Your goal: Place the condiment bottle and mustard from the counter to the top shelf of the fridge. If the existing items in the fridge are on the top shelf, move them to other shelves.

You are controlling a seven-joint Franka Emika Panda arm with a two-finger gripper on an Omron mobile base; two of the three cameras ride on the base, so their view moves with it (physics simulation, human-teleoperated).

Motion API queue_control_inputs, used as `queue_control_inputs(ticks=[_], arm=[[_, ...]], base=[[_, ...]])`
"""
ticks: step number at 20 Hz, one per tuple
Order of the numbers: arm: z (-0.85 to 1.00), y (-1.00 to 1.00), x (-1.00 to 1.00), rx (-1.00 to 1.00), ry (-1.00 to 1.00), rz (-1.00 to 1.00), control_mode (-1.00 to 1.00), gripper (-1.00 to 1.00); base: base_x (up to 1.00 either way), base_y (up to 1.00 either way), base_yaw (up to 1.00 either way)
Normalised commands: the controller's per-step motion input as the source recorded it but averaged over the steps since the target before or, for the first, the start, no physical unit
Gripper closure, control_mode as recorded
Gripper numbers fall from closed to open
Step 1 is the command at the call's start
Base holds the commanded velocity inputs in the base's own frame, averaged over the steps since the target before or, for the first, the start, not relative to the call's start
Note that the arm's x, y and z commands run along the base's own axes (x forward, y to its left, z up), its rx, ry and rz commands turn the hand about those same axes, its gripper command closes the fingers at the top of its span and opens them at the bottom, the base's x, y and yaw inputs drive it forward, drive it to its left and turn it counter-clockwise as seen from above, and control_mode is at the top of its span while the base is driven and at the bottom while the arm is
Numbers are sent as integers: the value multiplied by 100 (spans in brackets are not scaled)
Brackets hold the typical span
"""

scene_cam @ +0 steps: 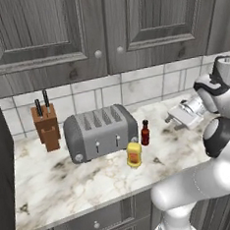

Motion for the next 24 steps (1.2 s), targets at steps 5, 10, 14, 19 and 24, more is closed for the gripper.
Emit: queue_control_inputs(ticks=[5, 10, 14, 19, 24], arm=[[-24, 30, 10, 3, -2, 0, -100, -100], [-25, 22, 20, 5, -1, 0, -100, -100], [-19, 5, 45, 6, 0, 0, -100, -100], [-22, 0, 45, 4, -1, 0, -100, -100], [-34, 2, 12, 1, -1, 0, -100, -100]], base=[[0, 0, 0], [0, 0, 0], [0, 0, 0], [0, 0, 0], [0, 0, 0]])
